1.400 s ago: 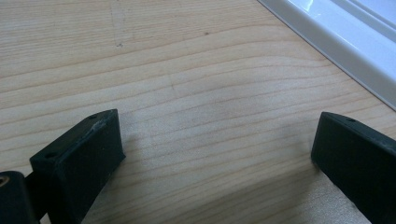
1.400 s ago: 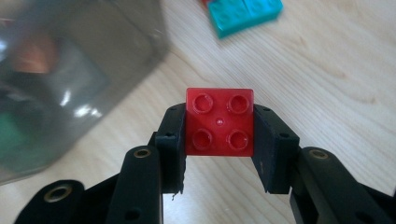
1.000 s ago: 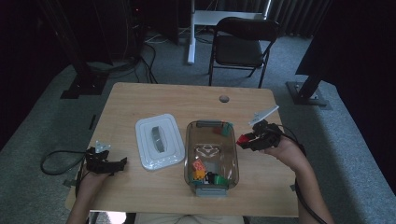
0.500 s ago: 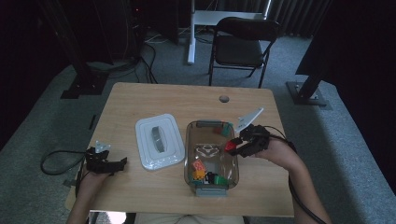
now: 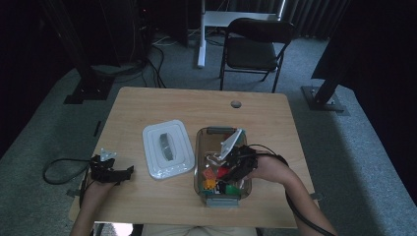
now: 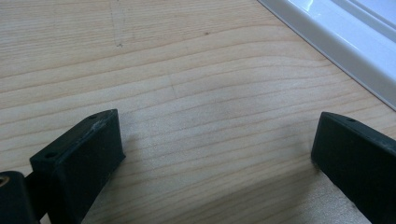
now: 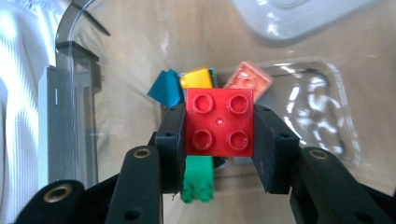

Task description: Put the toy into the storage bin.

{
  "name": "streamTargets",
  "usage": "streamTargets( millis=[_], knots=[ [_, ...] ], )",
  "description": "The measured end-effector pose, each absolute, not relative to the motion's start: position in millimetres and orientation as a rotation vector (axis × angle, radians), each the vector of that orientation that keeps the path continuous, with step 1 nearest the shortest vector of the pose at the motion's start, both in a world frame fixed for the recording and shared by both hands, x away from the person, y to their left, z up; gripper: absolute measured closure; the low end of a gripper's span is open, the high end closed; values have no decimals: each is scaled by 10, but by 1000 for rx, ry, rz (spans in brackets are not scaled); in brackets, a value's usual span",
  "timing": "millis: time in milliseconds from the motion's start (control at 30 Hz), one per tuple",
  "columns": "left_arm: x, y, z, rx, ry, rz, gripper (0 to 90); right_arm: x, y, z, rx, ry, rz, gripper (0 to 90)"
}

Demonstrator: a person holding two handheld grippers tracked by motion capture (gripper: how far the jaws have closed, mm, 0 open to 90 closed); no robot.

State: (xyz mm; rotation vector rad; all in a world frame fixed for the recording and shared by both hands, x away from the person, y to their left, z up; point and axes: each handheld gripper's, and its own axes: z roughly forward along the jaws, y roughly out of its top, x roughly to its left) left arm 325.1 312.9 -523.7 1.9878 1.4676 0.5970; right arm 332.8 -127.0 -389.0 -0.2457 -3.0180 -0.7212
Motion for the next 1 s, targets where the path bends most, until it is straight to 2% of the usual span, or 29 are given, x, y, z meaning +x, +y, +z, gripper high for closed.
streamTargets(
  millis=[433,1000],
  knots=[
    [3251,3129,-5237,1987,1467,597,26,3248,-999,-4150,-176,-3022,-561,587],
    [3251,3129,-5237,1988,1467,597,27,3204,-852,-4204,-136,-3069,-395,575]
  ],
)
